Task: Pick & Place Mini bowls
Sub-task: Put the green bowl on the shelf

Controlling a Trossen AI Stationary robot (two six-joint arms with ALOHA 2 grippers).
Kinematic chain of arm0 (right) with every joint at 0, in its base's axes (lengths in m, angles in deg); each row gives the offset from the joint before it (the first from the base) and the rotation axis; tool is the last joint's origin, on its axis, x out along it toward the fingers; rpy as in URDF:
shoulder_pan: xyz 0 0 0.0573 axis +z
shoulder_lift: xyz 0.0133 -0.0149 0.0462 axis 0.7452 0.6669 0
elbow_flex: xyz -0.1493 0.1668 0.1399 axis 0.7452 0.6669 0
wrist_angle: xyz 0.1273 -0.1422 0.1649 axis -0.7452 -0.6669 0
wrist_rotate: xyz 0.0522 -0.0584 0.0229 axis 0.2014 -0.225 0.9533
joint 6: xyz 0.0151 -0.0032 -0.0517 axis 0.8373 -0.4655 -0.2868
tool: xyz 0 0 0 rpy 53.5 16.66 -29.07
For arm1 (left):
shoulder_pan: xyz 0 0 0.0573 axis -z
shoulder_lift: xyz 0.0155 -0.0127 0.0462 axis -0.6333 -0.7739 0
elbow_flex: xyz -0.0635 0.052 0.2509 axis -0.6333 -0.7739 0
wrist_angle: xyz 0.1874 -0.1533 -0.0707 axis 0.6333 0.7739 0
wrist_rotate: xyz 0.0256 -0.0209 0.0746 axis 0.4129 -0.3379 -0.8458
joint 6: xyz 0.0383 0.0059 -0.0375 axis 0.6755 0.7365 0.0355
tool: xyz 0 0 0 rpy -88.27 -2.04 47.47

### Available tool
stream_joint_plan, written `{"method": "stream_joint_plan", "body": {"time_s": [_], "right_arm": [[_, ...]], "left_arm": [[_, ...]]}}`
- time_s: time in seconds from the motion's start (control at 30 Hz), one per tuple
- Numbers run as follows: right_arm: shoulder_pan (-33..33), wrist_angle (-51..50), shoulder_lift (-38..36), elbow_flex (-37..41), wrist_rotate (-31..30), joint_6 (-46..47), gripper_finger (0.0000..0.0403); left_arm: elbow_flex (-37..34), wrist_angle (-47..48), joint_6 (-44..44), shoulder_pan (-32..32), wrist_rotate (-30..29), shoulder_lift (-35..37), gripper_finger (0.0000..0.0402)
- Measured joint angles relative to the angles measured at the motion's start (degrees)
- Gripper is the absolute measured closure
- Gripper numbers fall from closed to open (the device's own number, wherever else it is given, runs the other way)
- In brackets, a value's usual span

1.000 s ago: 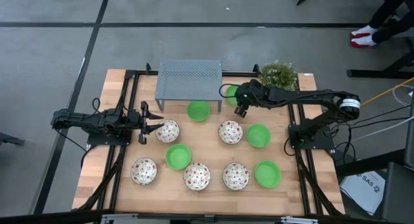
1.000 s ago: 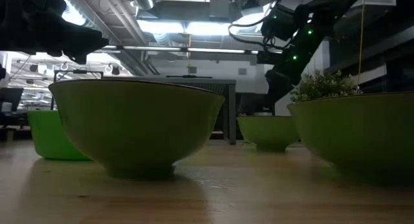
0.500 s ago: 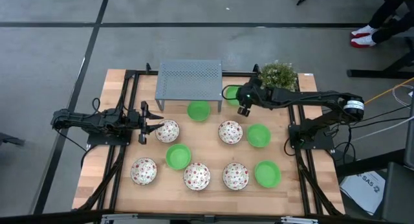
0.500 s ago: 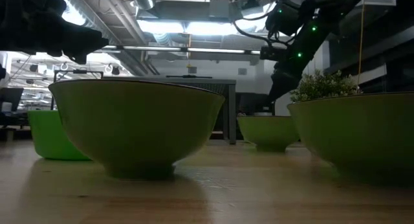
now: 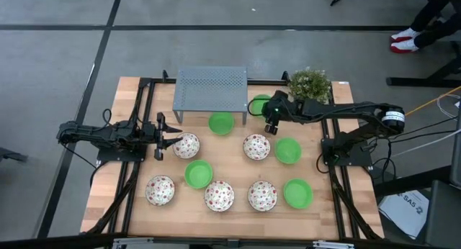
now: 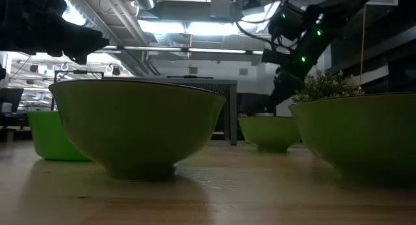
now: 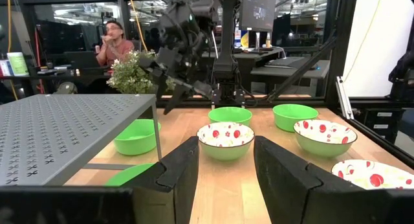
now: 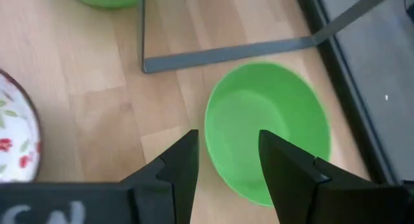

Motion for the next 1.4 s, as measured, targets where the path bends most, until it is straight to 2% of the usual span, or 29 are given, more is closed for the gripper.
{"method": "stream_joint_plan", "body": {"time_s": [0.2, 0.43, 0.77, 0.9, 1.03, 1.2, 1.4], "right_arm": [[-0.35, 5.63, 0.04, 4.87, -0.37, 5.71, 0.0243], [-0.66, 6.50, 0.40, 6.16, -0.17, 1.40, 0.0243], [-1.70, 11.15, 6.62, 6.05, 0.06, -1.70, 0.0244], [-2.32, 11.10, 8.27, 6.05, 0.02, -0.18, 0.0247], [-2.32, 11.13, 8.33, 6.03, 0.90, 0.30, 0.0285], [-2.29, 9.94, 8.32, 6.03, 1.75, 0.93, 0.0381], [-2.29, 9.10, 7.89, 5.87, 4.11, 3.33, 0.0391]], "left_arm": [[0.00, 0.01, 0.00, 0.01, 0.00, 0.00, 0.0258], [0.01, 0.00, 0.00, 0.01, -0.01, 0.00, 0.0258], [0.00, 0.01, 0.00, 0.01, 0.00, 0.00, 0.0258], [0.01, 0.02, 0.00, 0.01, 0.01, 0.00, 0.0258], [0.00, 0.00, 0.00, 0.00, -0.01, 0.00, 0.0258], [0.00, 0.02, 0.00, 0.00, 0.01, 0.00, 0.0258], [0.00, 0.00, 0.00, 0.00, 0.00, 0.00, 0.0258]]}}
